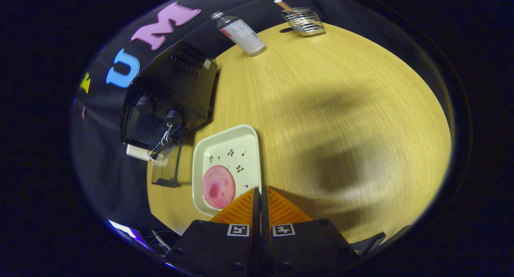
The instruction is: Open the toaster oven, put the food inside, and close the toaster oven door.
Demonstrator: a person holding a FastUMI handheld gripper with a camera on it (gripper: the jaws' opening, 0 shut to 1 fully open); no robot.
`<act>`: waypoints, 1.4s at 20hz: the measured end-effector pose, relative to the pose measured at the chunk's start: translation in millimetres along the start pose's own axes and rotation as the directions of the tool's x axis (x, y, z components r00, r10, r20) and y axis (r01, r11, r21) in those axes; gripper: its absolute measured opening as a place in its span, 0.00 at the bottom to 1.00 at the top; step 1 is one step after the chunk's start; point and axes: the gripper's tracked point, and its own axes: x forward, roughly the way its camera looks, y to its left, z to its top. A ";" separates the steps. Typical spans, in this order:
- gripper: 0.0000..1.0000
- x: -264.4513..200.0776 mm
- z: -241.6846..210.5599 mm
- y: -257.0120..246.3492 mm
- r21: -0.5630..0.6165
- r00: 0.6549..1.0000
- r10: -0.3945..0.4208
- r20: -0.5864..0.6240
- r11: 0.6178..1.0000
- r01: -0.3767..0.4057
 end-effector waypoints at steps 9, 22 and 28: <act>0.06 -27.7 29.3 14.8 0.217 0.992 0.102 0.077 0.969 -0.116; 0.06 -82.6 -2.7 77.5 0.300 0.970 0.104 0.219 0.939 -0.169; 0.06 -60.6 -42.0 139.8 0.366 0.954 0.091 0.286 0.910 -0.196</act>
